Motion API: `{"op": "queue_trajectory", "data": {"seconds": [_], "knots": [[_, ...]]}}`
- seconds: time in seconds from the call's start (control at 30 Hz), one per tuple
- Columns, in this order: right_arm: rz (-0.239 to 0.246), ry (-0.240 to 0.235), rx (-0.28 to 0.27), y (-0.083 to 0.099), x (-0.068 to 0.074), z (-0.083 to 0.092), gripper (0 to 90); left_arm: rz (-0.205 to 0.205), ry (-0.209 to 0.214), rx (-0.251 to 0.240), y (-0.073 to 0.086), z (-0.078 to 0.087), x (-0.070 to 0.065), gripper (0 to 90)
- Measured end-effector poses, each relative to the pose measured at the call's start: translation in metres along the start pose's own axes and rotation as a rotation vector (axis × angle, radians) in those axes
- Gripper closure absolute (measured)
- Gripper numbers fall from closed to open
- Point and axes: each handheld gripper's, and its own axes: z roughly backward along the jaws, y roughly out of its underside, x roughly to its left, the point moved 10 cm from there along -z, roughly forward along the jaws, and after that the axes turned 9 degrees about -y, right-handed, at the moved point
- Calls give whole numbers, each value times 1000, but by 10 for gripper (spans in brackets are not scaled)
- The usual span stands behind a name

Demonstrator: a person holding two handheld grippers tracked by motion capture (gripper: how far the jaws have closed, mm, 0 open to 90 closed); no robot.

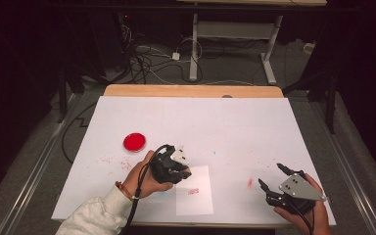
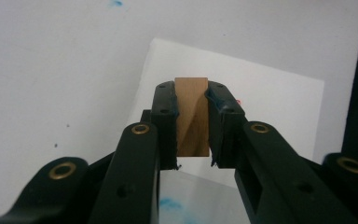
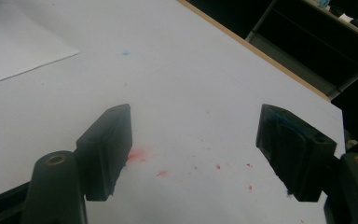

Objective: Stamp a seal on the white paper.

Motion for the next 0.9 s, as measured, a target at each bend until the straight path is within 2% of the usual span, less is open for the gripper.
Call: {"op": "queue_trajectory", "data": {"seconds": [0.23, 0.5, 0.9], "knots": [[-5, 0, -2, 0, -2, -1, 272, 40, -23, -13, 5, 5, 16, 737], [-14, -4, -1, 0, -4, -3, 273, 67, -49, -19, 12, 5, 32, 737], [-6, 3, -8, -2, -5, -2, 272, 108, -98, -16, 21, 11, 49, 737]]}}
